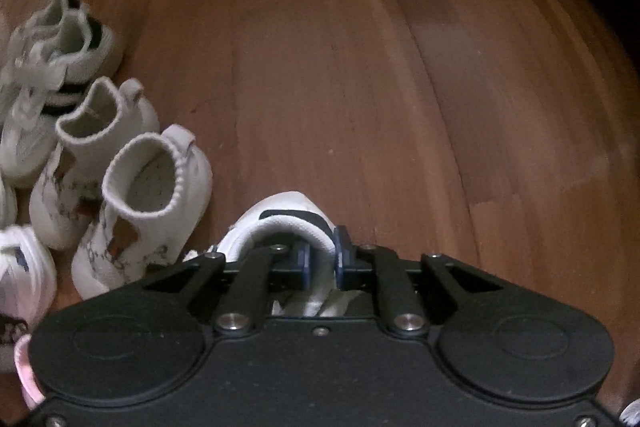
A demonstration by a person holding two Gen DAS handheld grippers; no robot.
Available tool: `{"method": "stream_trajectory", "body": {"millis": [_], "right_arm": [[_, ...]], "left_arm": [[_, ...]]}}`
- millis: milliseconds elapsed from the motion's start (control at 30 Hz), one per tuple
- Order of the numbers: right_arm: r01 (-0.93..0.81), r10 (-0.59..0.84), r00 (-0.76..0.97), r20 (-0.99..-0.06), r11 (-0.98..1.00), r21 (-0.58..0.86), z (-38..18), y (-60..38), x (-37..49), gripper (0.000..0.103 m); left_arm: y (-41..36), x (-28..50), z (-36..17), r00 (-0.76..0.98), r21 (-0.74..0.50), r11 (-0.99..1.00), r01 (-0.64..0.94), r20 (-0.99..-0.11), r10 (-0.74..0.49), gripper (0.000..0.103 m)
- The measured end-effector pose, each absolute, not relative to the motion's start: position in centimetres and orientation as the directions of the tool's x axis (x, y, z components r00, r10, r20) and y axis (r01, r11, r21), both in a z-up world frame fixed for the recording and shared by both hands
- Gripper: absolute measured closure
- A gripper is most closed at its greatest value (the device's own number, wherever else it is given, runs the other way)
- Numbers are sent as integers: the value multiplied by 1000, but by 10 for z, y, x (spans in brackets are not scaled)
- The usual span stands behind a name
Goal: Organize scattered shoes
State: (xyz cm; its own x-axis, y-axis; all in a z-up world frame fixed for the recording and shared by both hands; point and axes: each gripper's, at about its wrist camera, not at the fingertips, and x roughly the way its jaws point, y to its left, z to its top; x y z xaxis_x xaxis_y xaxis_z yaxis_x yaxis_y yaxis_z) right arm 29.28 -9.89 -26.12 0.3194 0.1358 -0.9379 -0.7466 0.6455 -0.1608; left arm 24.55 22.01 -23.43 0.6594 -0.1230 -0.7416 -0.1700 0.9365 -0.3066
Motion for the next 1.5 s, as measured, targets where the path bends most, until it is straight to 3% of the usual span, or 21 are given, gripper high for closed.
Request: {"method": "stream_trajectory", "body": {"millis": [100,300,367,433,533,767,1067,1200,1300,1500], "right_arm": [[-736,129,319,-939,658,-159,-261,-98,296,92],[-692,155,325,-933,711,-123,-256,-108,292,74],[-661,166,335,-928,743,-105,-242,-119,291,51],[-613,200,351,-915,788,-63,-227,-131,289,45],[-455,268,378,-886,887,74,-193,-172,278,26],[-197,340,451,-825,940,280,-121,-246,199,8],[-153,337,574,-746,939,307,-15,-295,74,1],[-200,326,650,-686,945,260,36,-302,18,1],[-178,369,671,-643,922,345,60,-312,-20,1],[-108,360,677,-643,912,397,62,-314,-69,0]], "left_arm": [[219,247,-235,660,-309,937,-165,-740,-128,25],[215,251,-235,660,-307,939,-154,-739,-134,25],[214,252,-235,660,-308,938,-156,-740,-133,25],[212,255,-234,660,-313,937,-154,-738,-138,25],[205,256,-226,652,-304,944,-125,-743,-153,25],[185,251,-200,607,-246,969,-18,-773,-185,22],[188,188,-44,658,-42,990,132,-744,-119,16],[190,157,32,694,58,981,186,-715,-89,0],[172,126,95,723,139,969,206,-689,-55,0],[113,80,133,699,189,976,110,-713,59,0]]}}
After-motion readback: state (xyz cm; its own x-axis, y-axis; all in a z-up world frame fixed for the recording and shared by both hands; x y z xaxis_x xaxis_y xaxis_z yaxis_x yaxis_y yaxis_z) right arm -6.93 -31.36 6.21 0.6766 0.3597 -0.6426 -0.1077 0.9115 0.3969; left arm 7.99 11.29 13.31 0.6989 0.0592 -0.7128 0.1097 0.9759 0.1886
